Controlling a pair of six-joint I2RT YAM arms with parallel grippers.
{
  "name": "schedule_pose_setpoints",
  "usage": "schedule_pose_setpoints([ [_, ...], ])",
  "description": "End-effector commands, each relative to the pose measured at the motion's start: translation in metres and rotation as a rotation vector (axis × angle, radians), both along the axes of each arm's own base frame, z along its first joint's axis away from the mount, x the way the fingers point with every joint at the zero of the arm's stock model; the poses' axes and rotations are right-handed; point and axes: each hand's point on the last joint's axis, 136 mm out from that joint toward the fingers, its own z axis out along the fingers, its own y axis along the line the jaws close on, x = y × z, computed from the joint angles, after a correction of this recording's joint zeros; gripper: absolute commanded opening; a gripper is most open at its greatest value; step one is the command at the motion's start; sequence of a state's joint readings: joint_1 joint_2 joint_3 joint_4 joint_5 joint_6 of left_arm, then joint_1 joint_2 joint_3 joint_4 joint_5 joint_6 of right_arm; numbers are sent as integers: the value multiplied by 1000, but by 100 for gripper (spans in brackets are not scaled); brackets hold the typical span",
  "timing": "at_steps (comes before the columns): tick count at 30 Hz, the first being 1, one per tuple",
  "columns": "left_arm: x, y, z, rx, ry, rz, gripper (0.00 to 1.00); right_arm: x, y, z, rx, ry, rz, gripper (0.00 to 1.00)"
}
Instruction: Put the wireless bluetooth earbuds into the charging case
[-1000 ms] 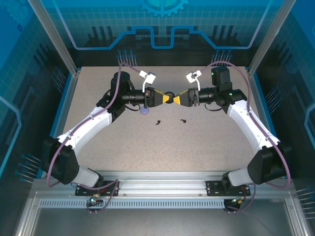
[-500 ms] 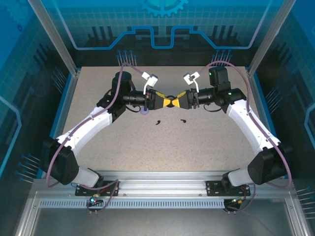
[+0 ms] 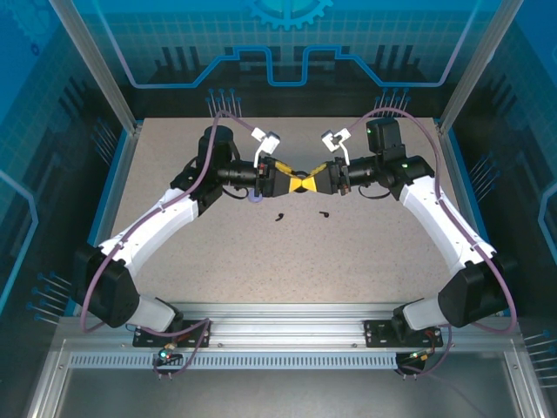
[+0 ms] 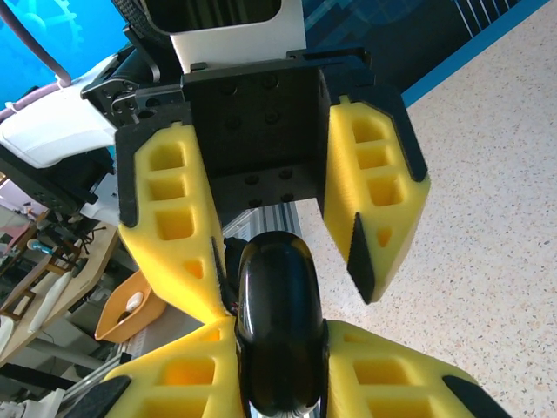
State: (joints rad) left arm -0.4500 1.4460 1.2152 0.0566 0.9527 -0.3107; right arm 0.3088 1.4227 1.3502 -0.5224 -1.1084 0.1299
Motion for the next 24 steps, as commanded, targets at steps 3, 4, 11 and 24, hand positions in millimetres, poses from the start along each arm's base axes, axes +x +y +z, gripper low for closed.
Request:
schedule_pose_setpoints([
  [3, -8, 0, 19, -36, -46, -6, 56, -9, 1, 26, 46, -52, 23, 17],
  [4, -9, 0, 20, -41, -45, -12, 56, -9, 1, 28, 49, -55, 23, 17],
  [11, -18, 2, 28, -74, -61, -37, 53, -12, -2, 41, 71, -87, 10, 16],
  [24, -30, -3, 38, -104, -63, -99, 49, -19, -2, 54, 88, -113, 6, 17],
])
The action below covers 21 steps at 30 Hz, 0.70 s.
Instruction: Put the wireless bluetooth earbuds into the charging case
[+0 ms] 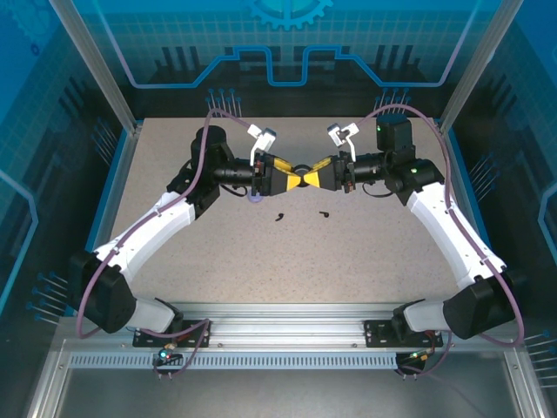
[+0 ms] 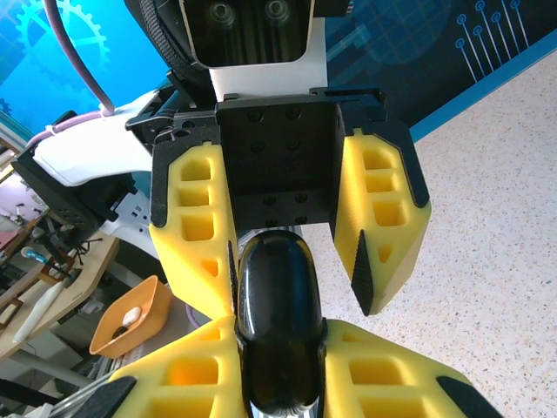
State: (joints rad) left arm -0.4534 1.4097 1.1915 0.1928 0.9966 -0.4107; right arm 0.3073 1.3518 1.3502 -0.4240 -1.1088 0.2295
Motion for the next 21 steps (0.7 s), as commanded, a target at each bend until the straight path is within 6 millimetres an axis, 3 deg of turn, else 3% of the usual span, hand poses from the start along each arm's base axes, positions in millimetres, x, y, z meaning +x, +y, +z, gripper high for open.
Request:
schedule_pose_setpoints([
  [1, -18, -5, 13, -27, -36, -68, 49, -10, 1, 22, 37, -53, 25, 17],
  [21, -17, -9, 26, -56, -51, -66, 37, -13, 6, 23, 33, -64, 17, 18],
])
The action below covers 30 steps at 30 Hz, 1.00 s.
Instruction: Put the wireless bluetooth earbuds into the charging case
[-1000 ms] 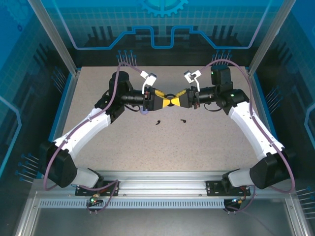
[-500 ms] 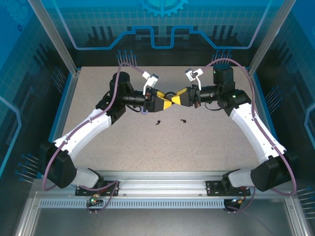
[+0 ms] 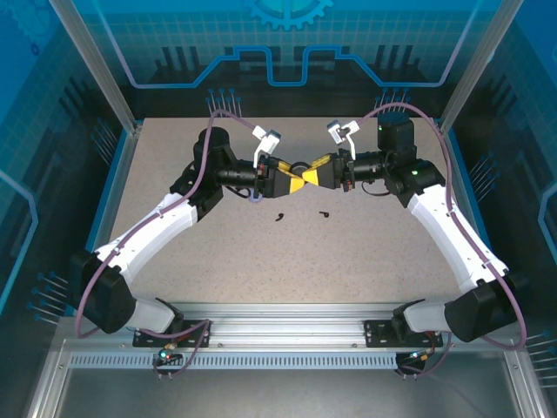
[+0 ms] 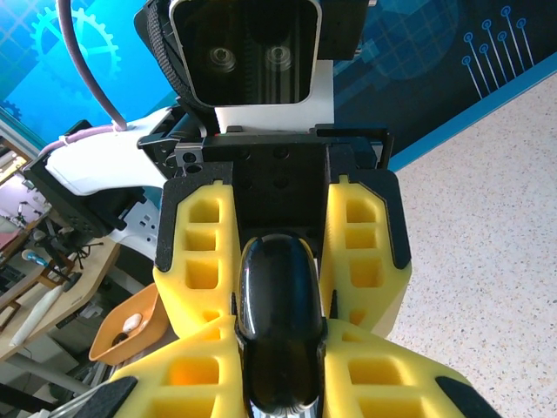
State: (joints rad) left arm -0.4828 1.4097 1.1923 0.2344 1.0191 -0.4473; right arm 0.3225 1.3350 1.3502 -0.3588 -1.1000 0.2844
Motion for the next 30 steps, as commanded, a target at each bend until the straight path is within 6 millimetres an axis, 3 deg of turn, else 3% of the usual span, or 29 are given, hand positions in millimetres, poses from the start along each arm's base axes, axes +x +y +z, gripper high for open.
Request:
schedule_pose_setpoints([
  [1, -5, -1, 19, -36, -52, -14, 36, -10, 2, 11, 10, -42, 18, 18],
  [7, -3, 1, 21, -37, -59, 9, 32, -11, 1, 10, -1, -42, 11, 18],
  [22, -4, 13, 28, -44, -81, 58, 37, -11, -1, 8, -10, -47, 4, 18],
  [30, -3, 11, 22, -38, -57, 45, 38, -12, -1, 12, -3, -56, 3, 19],
])
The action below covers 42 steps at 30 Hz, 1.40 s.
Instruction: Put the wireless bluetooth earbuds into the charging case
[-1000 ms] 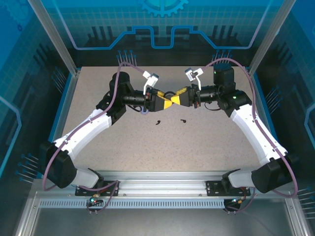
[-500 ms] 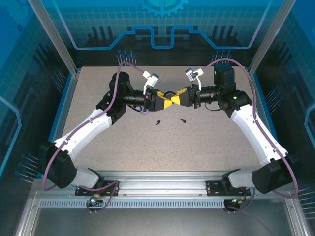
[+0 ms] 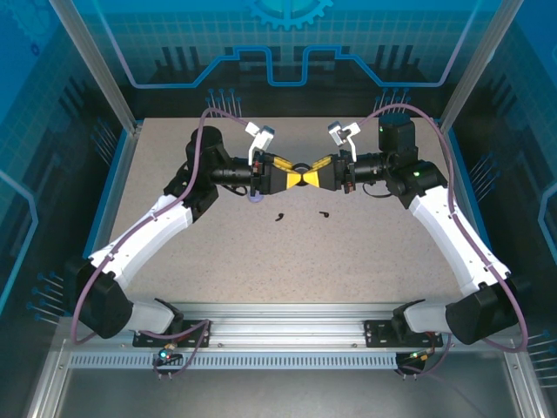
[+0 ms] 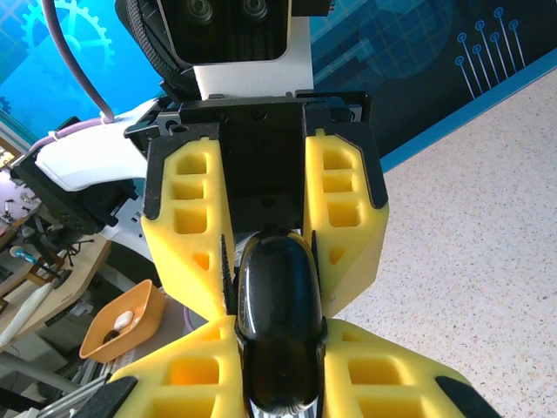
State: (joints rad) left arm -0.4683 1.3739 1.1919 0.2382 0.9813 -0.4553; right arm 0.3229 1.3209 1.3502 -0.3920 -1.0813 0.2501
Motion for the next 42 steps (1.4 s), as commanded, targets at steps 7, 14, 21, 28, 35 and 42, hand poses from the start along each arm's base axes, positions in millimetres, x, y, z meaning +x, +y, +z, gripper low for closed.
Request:
schedule_pose_setpoints([
  [7, -8, -1, 7, -18, -19, -40, 41, -6, 2, 15, 19, -37, 8, 19],
  [14, -7, -4, 1, -7, -4, -51, 40, -4, 3, 16, 21, -37, 2, 19],
  [21, -8, -5, 1, -2, -5, -55, 37, -5, 4, 15, 20, -31, 9, 20],
  [28, -7, -6, 2, 0, -2, -55, 36, -5, 7, 16, 21, -35, 10, 20],
  [35, -7, -5, 0, 5, 2, -53, 27, -5, 8, 16, 19, -37, 6, 20],
  [42, -6, -5, 1, 9, -4, -42, 12, -5, 6, 15, 8, -38, -3, 22],
])
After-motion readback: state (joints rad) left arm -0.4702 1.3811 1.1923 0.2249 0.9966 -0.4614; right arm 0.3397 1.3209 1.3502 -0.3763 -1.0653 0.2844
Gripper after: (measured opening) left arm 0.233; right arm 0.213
